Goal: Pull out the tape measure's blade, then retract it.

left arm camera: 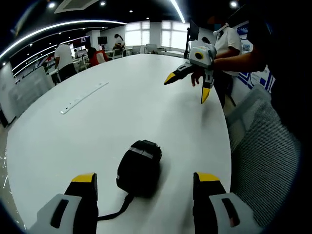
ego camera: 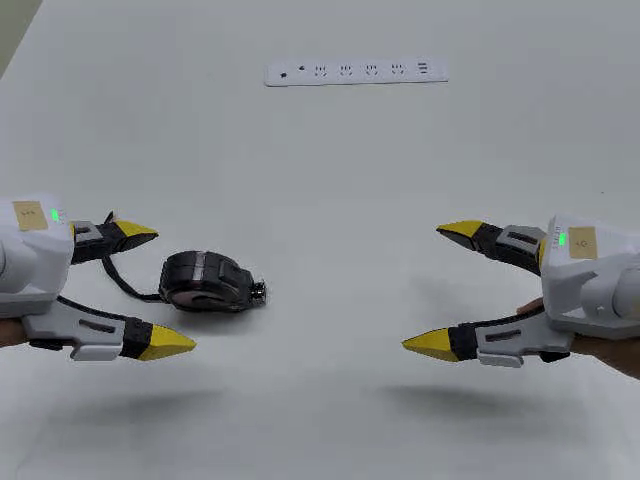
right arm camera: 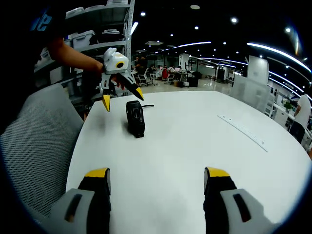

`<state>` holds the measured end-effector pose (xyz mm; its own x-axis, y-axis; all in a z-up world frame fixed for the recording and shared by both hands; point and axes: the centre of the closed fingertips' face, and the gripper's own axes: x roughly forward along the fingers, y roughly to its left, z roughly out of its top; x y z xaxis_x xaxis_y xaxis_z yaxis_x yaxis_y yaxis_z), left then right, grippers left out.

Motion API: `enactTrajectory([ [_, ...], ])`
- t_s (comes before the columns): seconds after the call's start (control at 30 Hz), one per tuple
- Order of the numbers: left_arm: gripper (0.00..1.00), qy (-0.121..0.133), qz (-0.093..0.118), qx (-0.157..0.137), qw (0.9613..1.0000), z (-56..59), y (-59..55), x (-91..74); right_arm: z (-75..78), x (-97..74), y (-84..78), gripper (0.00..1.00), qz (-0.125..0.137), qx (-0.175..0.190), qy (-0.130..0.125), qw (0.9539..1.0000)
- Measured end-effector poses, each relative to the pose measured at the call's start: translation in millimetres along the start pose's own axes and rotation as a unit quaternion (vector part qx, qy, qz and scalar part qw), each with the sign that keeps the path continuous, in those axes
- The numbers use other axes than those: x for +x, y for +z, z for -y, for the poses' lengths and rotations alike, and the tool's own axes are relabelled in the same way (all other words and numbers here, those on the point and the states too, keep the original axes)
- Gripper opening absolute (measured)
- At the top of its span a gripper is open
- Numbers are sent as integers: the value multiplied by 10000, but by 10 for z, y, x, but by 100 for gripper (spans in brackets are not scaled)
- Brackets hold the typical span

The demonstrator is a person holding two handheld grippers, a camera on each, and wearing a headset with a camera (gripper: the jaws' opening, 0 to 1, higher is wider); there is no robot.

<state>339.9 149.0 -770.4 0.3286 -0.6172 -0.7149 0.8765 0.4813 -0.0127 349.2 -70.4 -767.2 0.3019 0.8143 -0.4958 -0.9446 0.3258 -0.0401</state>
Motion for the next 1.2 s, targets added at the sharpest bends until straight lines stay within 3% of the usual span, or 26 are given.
enactTrajectory([
  [0.23,72,-134,-280,127,9994,-56,-48,54,-30,197,93,73,75,-130,229,9996],
  [0.63,55,-419,-760,344,9956,-108,-144,110,-139,543,156,60,81,-430,642,9970],
  [1.2,32,-711,-1184,456,9894,-89,-182,249,-193,890,220,48,108,-428,842,9955],
])
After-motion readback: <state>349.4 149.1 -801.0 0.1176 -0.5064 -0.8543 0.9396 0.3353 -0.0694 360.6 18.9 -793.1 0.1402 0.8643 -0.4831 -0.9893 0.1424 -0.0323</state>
